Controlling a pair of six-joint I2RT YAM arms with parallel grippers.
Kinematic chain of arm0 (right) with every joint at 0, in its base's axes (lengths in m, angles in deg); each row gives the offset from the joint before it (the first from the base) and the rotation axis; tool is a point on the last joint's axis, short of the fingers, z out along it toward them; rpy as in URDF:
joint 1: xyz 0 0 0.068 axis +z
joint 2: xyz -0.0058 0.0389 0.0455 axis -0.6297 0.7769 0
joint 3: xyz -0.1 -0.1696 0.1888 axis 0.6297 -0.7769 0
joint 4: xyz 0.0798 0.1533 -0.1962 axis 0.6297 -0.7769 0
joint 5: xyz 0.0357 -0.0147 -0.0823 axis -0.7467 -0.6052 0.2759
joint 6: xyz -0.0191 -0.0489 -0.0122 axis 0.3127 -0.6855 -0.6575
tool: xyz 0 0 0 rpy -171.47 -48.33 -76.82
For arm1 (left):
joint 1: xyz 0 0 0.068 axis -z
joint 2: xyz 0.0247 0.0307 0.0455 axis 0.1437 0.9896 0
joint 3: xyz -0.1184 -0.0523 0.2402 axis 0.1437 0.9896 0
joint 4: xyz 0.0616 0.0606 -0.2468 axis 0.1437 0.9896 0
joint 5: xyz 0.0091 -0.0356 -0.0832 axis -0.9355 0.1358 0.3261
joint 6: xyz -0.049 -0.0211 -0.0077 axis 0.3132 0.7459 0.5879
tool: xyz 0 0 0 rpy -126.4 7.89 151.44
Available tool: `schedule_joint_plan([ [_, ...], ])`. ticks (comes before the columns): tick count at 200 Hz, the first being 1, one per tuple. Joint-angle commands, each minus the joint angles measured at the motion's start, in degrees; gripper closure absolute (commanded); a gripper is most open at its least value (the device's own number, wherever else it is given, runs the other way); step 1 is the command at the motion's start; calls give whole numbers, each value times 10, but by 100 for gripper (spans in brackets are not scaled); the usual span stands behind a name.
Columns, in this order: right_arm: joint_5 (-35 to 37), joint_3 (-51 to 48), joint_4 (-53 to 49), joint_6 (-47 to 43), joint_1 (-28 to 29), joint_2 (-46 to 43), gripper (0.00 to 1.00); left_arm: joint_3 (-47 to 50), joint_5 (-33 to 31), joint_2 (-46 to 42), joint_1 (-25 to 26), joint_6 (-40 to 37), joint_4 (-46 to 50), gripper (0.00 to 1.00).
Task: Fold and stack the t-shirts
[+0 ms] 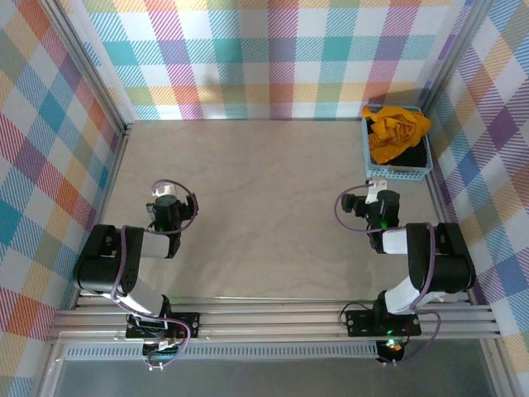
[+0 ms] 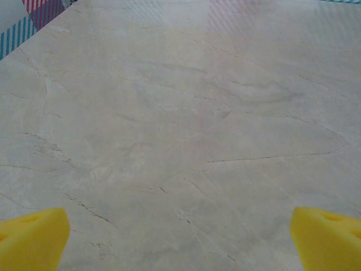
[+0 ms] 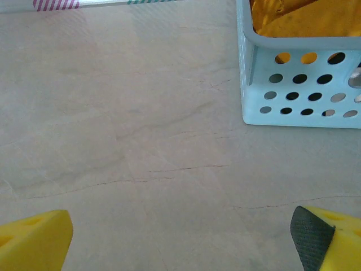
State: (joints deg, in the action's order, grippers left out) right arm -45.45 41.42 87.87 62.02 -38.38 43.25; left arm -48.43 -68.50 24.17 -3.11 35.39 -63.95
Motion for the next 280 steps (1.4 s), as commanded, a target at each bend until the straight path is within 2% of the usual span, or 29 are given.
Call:
schedule_joint_plan([
  [1,-12,9,15,2,-4,-9,0,-8,4,-1,3,-8,-19,0],
  [148,-12,10,15,2,-4,-9,0,-3,1,-5,4,-8,-28,0],
  [159,0,6,25,3,-2,-22,0,-20,-22,-39,22,-29,24,0],
  [167,42,24,-41,2,12,-63,0,-54,-98,-70,63,-52,102,0],
  [172,65,44,-107,0,20,-90,0,-73,-122,-84,86,-69,138,0],
  [180,98,82,-189,6,30,-127,0,-95,-134,-101,111,-85,135,0],
  [195,127,155,-264,47,43,-173,0,-159,-114,-134,134,-75,135,0],
  [204,130,231,-375,116,40,-173,0,-251,-155,-132,137,13,229,0],
  [212,85,322,-527,168,27,-158,0,-380,-177,-115,128,158,465,0],
  [217,104,371,-598,225,24,-142,0,-473,-169,-94,119,245,625,0],
  [220,121,390,-623,263,21,-131,0,-520,-165,-75,112,281,684,0],
  [224,107,410,-640,288,10,-118,0,-569,-148,-48,104,310,732,0],
  [228,70,425,-639,297,-4,-104,0,-610,-92,-21,88,323,755,0],
  [237,35,457,-641,333,-26,-74,0,-681,47,36,59,341,776,0],
  [243,43,480,-652,355,-33,-52,2,-719,97,69,56,354,784,0],
  [255,65,534,-668,384,-43,-7,5,-772,147,109,72,358,772,0],
  [270,76,613,-674,383,-52,58,5,-825,170,138,109,343,761,0],
  [280,81,674,-705,395,-63,110,4,-853,212,156,127,340,746,0],
])
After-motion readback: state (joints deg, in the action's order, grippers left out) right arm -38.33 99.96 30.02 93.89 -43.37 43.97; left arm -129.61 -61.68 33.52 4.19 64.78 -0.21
